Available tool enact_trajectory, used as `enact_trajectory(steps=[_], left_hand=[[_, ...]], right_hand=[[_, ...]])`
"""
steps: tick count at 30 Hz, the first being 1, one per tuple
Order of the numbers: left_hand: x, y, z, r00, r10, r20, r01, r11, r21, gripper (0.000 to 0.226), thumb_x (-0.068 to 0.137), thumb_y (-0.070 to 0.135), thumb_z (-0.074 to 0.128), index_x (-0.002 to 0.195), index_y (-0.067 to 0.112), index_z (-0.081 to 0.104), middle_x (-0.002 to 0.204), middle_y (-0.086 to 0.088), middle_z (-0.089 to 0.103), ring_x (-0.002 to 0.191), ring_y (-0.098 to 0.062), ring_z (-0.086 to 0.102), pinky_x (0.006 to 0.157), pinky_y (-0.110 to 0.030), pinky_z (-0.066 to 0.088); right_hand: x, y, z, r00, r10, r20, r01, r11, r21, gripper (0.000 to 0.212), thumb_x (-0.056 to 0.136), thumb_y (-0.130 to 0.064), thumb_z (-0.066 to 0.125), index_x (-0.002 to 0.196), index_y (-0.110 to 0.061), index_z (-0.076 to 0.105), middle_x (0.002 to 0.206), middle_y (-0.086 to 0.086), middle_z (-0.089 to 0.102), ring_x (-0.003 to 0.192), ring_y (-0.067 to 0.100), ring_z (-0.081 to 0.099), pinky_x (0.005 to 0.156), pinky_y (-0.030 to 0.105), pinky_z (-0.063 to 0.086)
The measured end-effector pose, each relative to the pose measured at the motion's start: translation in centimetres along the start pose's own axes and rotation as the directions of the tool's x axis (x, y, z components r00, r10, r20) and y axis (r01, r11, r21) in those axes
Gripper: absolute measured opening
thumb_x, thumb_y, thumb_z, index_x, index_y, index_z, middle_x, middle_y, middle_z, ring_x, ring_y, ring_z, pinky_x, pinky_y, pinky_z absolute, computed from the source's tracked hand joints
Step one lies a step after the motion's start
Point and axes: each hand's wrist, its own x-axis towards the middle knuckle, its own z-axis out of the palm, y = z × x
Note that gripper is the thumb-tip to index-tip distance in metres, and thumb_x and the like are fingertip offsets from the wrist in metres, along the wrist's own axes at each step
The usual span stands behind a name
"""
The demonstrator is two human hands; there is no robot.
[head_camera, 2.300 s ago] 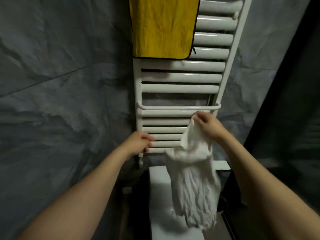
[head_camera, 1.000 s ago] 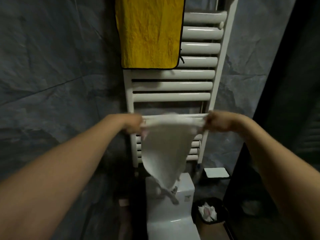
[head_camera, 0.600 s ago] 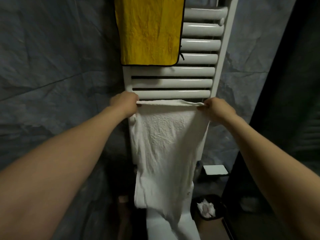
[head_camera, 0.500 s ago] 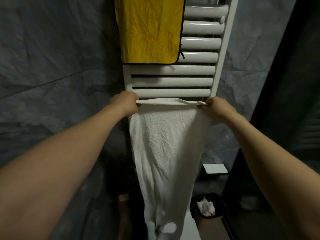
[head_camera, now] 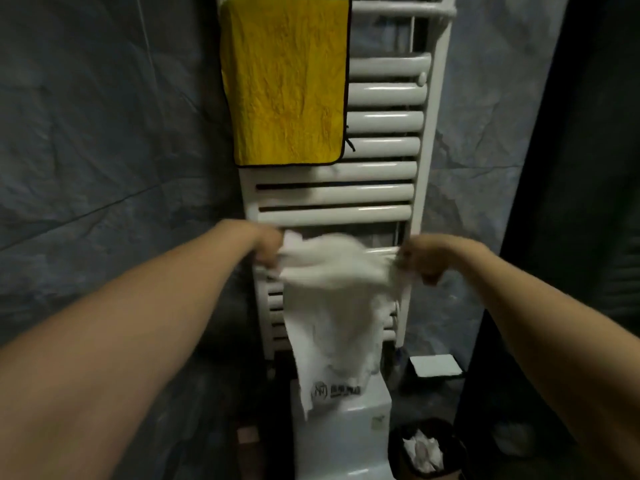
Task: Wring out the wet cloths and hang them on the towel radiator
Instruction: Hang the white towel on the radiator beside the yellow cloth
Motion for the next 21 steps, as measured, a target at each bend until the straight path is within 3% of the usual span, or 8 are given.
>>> enact_trajectory(steps=[2,4,5,6,9,14,18,21], left_hand=[[0.4,-0.1,-0.9,0.995,-0.053,-0.083,0.057,0.997,0.055,0.015,0.091,0.031,0.065,0.092,0.016,0.068,0.093,-0.007,0.069,0.080,-0.025,0.062,0.073,-0.033,0.052],[1.2,-0.8,-3.2,0.867,-0.136,-0.480,0.071,0.986,-0.151,0.014,0.090,0.026,0.060,0.100,0.024,0.070,0.096,-0.007,0.068,0.088,-0.032,0.064,0.075,-0.038,0.054],[1.3,-0.8,-4.0,0.832,-0.158,-0.532,0.068,0.980,-0.186,0.014,0.090,0.023,0.060,0.100,0.025,0.070,0.095,-0.008,0.067,0.089,-0.033,0.064,0.075,-0.038,0.054],[1.3,-0.5,-4.7,0.885,-0.135,-0.445,0.077,0.986,-0.145,0.015,0.091,0.024,0.062,0.102,0.021,0.071,0.098,-0.009,0.069,0.088,-0.032,0.064,0.076,-0.036,0.053],[1.2,1.2,-4.8,1.000,-0.022,-0.019,0.023,0.999,0.048,0.023,0.094,0.036,0.064,0.098,0.014,0.069,0.087,-0.002,0.068,0.074,-0.019,0.059,0.071,-0.028,0.044],[2.7,3.1,-10.1,0.967,-0.023,-0.254,-0.005,0.994,-0.110,0.021,0.095,0.034,0.062,0.093,0.015,0.070,0.090,-0.007,0.067,0.077,-0.022,0.060,0.067,-0.034,0.047],[3.3,4.9,-13.3,0.954,-0.129,-0.270,0.048,0.956,-0.288,0.031,0.096,0.042,0.056,0.090,0.012,0.061,0.087,-0.011,0.058,0.069,-0.025,0.053,0.057,-0.030,0.041],[3.7,6.5,-14.7,0.980,-0.083,-0.181,0.056,0.987,-0.149,0.079,0.072,0.087,0.053,0.108,0.018,0.065,0.103,-0.003,0.061,0.092,-0.025,0.061,0.081,-0.036,0.053]], right_hand=[[0.3,0.7,-1.8,0.973,-0.030,-0.229,0.073,0.981,0.179,0.023,0.098,-0.027,0.061,0.087,-0.009,0.068,0.078,0.016,0.069,0.058,0.020,0.064,0.058,0.039,0.058],[0.8,1.3,-3.8,0.818,0.013,-0.575,0.211,0.923,0.321,0.019,0.099,-0.021,0.057,0.094,-0.007,0.069,0.080,0.016,0.068,0.058,0.022,0.065,0.053,0.039,0.060],[0.9,1.4,-4.4,0.817,-0.012,-0.577,0.213,0.935,0.283,0.021,0.099,-0.021,0.056,0.092,-0.005,0.067,0.080,0.017,0.067,0.058,0.025,0.066,0.050,0.038,0.059],[1.1,1.5,-4.6,0.863,-0.053,-0.503,0.187,0.957,0.220,0.024,0.098,-0.023,0.057,0.089,-0.003,0.065,0.078,0.020,0.066,0.057,0.027,0.066,0.049,0.039,0.059],[2.1,2.5,-5.6,0.845,-0.094,-0.527,0.205,0.966,0.156,0.018,0.092,-0.013,0.059,0.078,-0.003,0.060,0.069,0.015,0.059,0.059,0.023,0.058,0.052,0.039,0.054],[4.7,4.7,-9.4,0.725,-0.042,-0.687,0.178,0.976,0.128,0.025,0.092,-0.034,0.054,0.085,-0.013,0.065,0.082,0.018,0.064,0.078,0.036,0.062,0.063,0.034,0.041],[5.2,4.7,-12.3,0.781,0.068,-0.621,0.073,0.977,0.198,0.032,0.100,-0.041,0.040,0.096,-0.017,0.061,0.092,0.019,0.067,0.077,0.040,0.066,0.064,0.042,0.055],[4.8,3.8,-14.5,0.906,0.157,-0.393,0.114,0.804,0.584,0.039,0.104,-0.038,0.035,0.104,-0.007,0.058,0.083,0.022,0.068,0.062,0.034,0.067,0.055,0.041,0.059]])
